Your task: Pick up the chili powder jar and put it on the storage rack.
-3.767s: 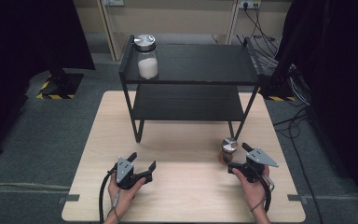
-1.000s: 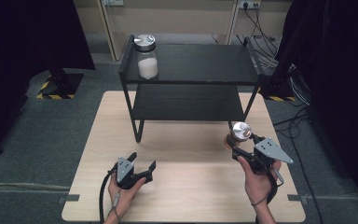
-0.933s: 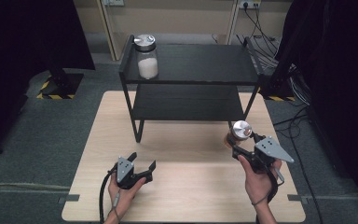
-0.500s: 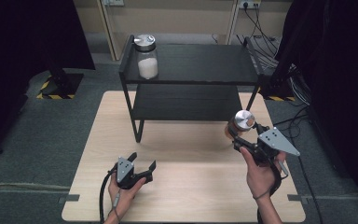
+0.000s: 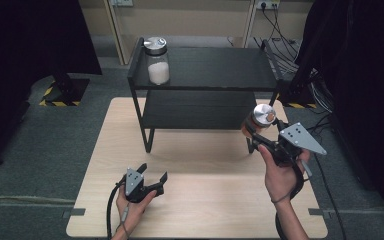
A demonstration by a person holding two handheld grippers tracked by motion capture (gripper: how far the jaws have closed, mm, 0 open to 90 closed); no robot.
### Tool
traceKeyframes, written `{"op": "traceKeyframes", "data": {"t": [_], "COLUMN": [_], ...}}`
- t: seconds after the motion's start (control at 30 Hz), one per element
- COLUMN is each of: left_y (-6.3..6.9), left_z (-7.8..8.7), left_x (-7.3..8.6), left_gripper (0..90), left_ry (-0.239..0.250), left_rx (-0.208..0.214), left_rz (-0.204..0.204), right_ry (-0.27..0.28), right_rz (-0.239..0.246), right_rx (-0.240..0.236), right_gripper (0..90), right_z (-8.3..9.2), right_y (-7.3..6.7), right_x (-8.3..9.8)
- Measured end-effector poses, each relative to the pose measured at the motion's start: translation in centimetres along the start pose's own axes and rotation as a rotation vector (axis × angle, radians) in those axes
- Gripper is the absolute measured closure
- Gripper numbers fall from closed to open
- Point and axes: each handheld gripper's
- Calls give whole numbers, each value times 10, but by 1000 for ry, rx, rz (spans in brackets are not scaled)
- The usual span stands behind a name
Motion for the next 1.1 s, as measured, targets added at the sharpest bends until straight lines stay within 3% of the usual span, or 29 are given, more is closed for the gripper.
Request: {"op": "traceKeyframes", "data": {"t": [1.1], "left_y": [0], "left_z": [0], "left_x": [0], "left_gripper": [121], "left_ry": [-1], "left_rx": [1], "left_rz": [2], "right_ry": [21], "right_rz": [3], "right_rx": [46], "right_gripper": [318], "right_z": [-11], "right_y": [5], "right_x": [-50]}}
Point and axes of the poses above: each handheld gripper's, and its own axes: z roughly backward along the jaws, x roughly out of its underside, y roughly to its right, and after that the axes turned 7 degrees about -y, right-handed
